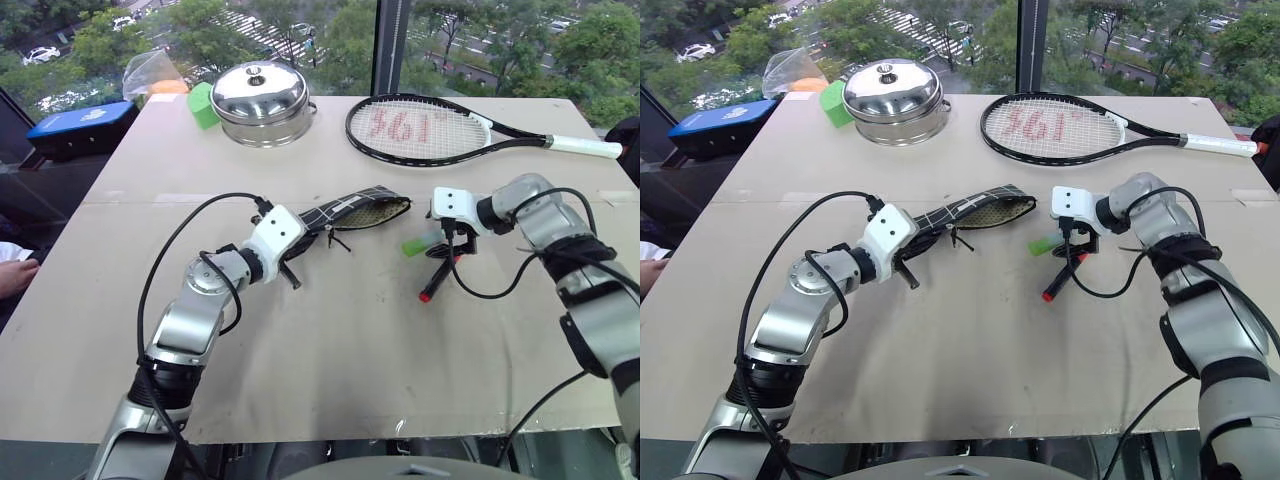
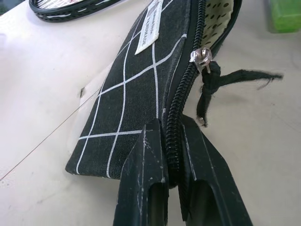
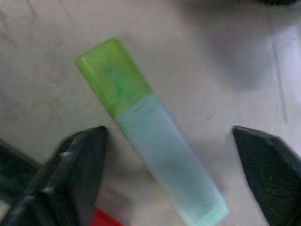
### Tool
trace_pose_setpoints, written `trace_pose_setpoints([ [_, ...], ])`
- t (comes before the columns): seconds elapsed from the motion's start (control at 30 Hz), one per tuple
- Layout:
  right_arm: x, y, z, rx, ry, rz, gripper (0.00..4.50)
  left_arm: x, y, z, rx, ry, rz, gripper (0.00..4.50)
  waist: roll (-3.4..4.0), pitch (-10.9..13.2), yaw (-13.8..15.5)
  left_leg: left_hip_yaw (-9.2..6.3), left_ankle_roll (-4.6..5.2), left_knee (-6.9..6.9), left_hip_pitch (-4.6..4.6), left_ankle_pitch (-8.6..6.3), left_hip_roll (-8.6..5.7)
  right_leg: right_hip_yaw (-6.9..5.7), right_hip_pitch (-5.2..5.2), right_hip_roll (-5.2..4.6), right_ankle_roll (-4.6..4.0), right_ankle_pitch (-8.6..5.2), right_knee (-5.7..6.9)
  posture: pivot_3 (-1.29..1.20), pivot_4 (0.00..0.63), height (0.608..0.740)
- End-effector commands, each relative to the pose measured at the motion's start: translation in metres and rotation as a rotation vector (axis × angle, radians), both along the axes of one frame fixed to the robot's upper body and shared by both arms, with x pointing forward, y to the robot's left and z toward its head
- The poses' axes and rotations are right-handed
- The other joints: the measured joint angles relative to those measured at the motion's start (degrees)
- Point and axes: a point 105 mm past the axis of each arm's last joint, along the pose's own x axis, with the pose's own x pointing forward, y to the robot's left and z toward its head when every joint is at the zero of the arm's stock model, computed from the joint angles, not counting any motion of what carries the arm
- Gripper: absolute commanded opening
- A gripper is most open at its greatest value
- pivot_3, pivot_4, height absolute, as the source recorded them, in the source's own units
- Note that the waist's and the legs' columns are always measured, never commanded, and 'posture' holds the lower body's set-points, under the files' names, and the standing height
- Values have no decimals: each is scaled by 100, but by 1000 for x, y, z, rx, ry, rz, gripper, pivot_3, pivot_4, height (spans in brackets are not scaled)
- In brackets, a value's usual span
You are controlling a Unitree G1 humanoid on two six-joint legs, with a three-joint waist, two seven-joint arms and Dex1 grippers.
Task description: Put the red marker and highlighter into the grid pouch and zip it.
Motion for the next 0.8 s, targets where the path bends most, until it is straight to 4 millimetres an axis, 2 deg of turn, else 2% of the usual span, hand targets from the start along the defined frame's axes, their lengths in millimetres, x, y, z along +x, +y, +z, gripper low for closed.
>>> trace_pose_setpoints([
  [0.03,1,-1,0,3,37,4,2631,-5,-5,20,-14,-68,1,0,0,0,-5,1,0,1,2,0,1,1,1,-2,0,0,1,0,150,740],
  [0.13,4,0,14,43,18,3,1174,-8,-5,22,-19,-70,18,0,2,1,-11,3,0,4,8,0,0,6,5,-6,-1,1,6,0,150,740],
  [0.2,5,-1,27,63,-20,19,760,-8,-3,22,-19,-68,30,0,4,3,-6,3,-1,4,9,1,0,6,5,-8,-1,1,8,0,150,740],
  [0.3,0,-3,48,88,-74,60,760,-6,-2,21,-17,-64,37,0,25,15,9,1,-2,4,6,1,-2,4,4,-12,-1,1,8,0,150,740],
  [0.47,-36,-3,81,91,-265,56,760,7,-4,20,-11,-63,32,0,24,14,119,-15,-4,2,-3,-1,-3,-19,4,-21,1,1,3,0,150,740],
  [0.63,-55,9,82,61,-355,-46,760,14,-15,18,-4,-68,-7,0,24,14,136,-8,-3,5,0,-1,-6,-21,3,-20,1,2,6,0,150,740],
  [0.8,-52,24,79,35,-396,-144,760,12,-31,18,-6,-82,-69,0,19,11,141,-8,-1,13,0,-1,-10,-16,4,-20,0,1,7,0,150,740],
])
